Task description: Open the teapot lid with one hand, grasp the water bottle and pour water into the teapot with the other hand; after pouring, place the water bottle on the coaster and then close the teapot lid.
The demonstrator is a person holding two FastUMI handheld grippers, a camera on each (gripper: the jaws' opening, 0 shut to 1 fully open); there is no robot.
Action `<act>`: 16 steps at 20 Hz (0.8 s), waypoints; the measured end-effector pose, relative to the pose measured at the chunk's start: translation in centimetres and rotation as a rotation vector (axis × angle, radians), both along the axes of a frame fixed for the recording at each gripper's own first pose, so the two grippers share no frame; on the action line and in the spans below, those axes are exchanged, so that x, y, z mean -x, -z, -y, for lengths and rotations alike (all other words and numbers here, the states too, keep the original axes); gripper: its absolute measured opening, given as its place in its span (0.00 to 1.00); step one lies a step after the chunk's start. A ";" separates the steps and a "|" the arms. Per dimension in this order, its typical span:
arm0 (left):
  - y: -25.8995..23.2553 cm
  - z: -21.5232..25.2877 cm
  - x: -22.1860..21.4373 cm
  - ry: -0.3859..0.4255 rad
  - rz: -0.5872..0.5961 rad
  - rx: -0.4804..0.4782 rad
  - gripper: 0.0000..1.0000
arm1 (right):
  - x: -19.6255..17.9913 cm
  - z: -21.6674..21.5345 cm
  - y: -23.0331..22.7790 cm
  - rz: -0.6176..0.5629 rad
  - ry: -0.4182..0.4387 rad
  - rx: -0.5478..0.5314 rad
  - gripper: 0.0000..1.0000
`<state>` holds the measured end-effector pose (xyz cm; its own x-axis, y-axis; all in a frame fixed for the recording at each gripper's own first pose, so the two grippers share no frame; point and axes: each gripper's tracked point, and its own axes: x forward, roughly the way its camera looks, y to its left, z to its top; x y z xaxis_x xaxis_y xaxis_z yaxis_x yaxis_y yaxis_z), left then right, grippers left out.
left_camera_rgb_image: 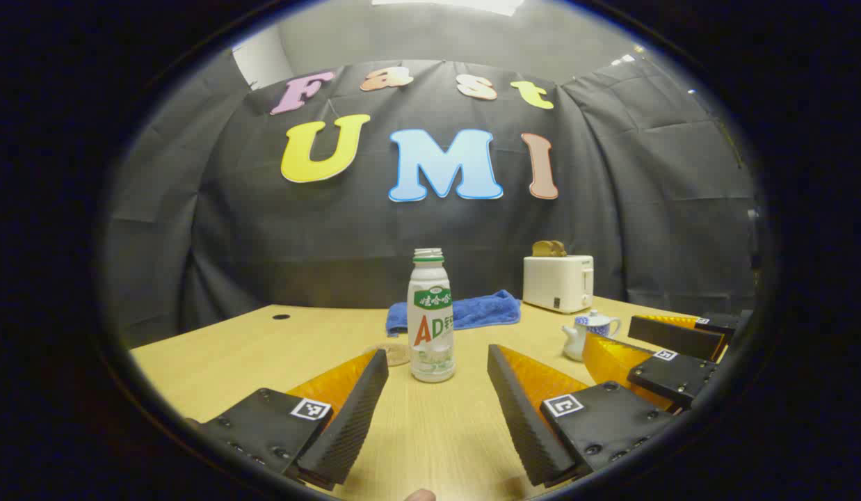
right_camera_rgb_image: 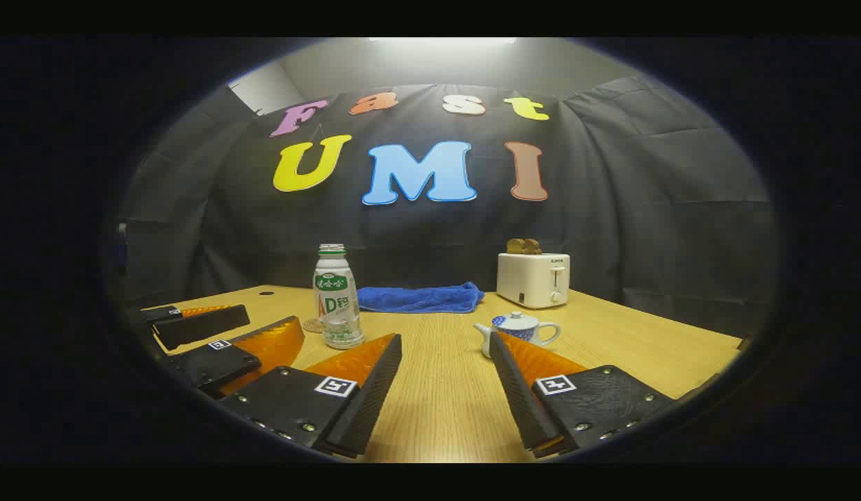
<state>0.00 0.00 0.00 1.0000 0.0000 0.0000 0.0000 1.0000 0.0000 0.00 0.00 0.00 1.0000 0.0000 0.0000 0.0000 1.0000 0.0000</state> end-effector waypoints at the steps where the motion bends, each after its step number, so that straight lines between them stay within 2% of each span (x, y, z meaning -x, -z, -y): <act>1: 0.0 0.0 0.0 0.000 0.000 0.000 1.00 | 0.0 0.0 0.0 0.000 0.000 0.000 0.78; 13: -0.2 0.0 0.0 -0.001 0.003 -0.001 1.00 | -0.1 0.3 -0.2 0.007 0.002 0.014 0.78; 16: -0.4 -0.2 -0.2 -0.018 0.005 -0.001 1.00 | -0.3 0.0 -0.3 0.010 -0.024 0.005 0.78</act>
<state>0.18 0.18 0.36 0.9998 0.0178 0.0047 -0.0178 0.9998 0.0009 0.34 0.00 0.27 0.9997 0.0244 0.0098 -0.0243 0.9997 -0.0054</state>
